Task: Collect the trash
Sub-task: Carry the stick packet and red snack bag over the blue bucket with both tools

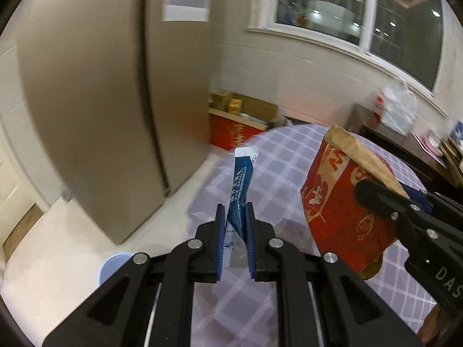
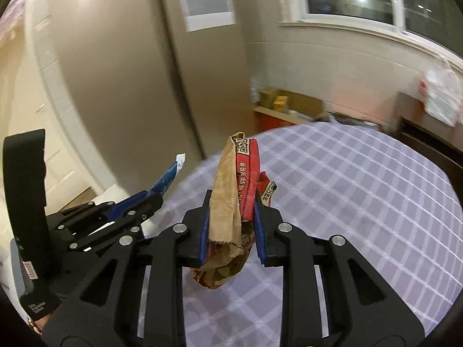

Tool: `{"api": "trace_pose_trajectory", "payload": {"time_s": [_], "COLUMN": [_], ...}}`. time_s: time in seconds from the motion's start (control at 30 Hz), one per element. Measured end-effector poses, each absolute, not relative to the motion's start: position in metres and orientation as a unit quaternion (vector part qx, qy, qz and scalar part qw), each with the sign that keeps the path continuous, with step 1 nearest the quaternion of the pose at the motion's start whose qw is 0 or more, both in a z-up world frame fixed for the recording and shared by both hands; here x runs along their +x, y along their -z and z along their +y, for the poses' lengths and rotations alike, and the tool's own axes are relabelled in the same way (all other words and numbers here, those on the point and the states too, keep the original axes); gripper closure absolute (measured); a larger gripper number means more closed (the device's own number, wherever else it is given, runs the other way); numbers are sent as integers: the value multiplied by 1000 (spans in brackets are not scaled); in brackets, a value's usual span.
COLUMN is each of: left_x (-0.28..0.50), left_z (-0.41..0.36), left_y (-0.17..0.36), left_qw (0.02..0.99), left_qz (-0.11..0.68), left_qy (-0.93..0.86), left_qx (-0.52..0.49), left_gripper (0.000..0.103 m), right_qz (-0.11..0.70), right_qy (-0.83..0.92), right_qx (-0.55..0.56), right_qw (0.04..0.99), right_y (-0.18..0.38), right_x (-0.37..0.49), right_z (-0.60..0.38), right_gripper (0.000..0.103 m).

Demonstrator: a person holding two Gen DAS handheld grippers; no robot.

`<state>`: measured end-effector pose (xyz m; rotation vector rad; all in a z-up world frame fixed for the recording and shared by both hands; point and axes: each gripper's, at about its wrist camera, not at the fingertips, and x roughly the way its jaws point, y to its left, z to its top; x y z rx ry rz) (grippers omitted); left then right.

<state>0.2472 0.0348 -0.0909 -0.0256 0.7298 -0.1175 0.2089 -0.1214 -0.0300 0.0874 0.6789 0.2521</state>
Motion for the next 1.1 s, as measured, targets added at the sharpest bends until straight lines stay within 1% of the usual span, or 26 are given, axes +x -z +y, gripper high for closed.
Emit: {"api": "trace_pose_trajectory", "payload": {"time_s": [0.27, 0.53, 0.77, 1.1], "left_x": [223, 214, 216, 229], "left_z": [130, 208, 246, 286], "left_y": [95, 114, 135, 165], "left_qw": [935, 925, 914, 897], "left_qz": [353, 367, 385, 414], "left_qy": [-7, -57, -82, -106], "left_qx": [-46, -78, -95, -117], "left_gripper": [90, 90, 90, 90], "right_qz": [339, 357, 376, 393], "right_qy": [-198, -245, -269, -280], "right_qx": [14, -7, -18, -27], "right_qw": [920, 901, 886, 875], "right_y": [32, 53, 78, 109], "right_x": [206, 211, 217, 233], "right_z": [-19, 59, 105, 132], "right_gripper": [78, 78, 78, 78]}}
